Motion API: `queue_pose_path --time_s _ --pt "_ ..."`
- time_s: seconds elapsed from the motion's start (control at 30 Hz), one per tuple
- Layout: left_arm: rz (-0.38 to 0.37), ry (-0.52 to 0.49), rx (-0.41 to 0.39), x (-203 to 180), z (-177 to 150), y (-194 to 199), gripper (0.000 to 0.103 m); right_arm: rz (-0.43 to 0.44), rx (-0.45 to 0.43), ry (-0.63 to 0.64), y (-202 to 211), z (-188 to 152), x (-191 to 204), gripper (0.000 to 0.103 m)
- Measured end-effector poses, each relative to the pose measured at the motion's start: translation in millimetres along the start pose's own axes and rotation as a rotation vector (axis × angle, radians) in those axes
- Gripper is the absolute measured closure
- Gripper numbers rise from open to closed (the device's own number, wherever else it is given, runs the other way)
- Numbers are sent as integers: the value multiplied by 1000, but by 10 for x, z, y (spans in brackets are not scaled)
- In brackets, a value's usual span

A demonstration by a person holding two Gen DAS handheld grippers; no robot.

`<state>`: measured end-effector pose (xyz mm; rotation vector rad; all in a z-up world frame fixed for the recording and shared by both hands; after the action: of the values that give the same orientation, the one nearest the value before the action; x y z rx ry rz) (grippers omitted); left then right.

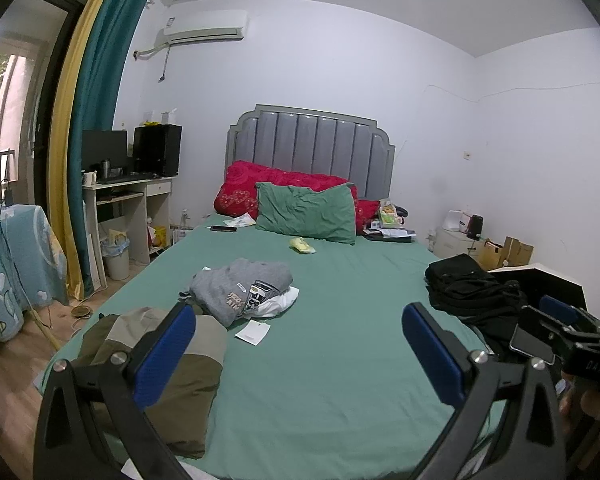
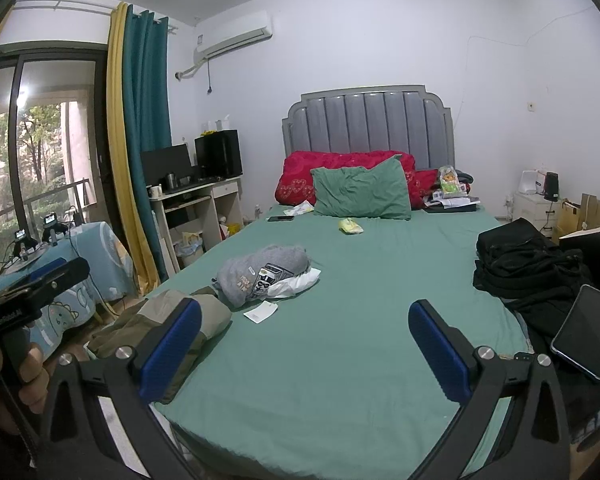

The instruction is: Fold large clothes

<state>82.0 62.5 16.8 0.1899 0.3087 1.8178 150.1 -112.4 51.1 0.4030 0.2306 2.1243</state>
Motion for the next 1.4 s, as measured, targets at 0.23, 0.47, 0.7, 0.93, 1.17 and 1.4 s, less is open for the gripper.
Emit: queue_pose_path --time_s 0.23,0.47,0.7,0.93,1.17,1.4 --pt "-2 -1 -2 -1 -2 3 0 -2 0 -1 1 -1 13 0" --pt "6 1 -2 5 3 13 0 -1 0 0 -2 8 6 0" --pt "2 4 0 -32 39 16 0 -2 0 3 3 -5 3 0" --pt "-2 4 -6 -51 38 35 0 0 -1 6 5 -5 9 0" --pt "1 4 -3 -40 26 47 0 -6 1 19 16 -30 8 0" --pt "-1 6 -3 -51 12 62 0 -7 4 18 29 -34 7 0"
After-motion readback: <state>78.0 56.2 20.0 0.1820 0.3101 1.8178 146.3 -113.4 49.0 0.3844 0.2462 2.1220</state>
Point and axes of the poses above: each gripper's, at about its wrist camera, not at the fingertips, and y roughly against the way its jaws point, x to its left, z to its top, the point moved 8 cm from there along -y, roughly the way its jaws point, and after that the axes turned 14 degrees about z, right-handed, at the moved point
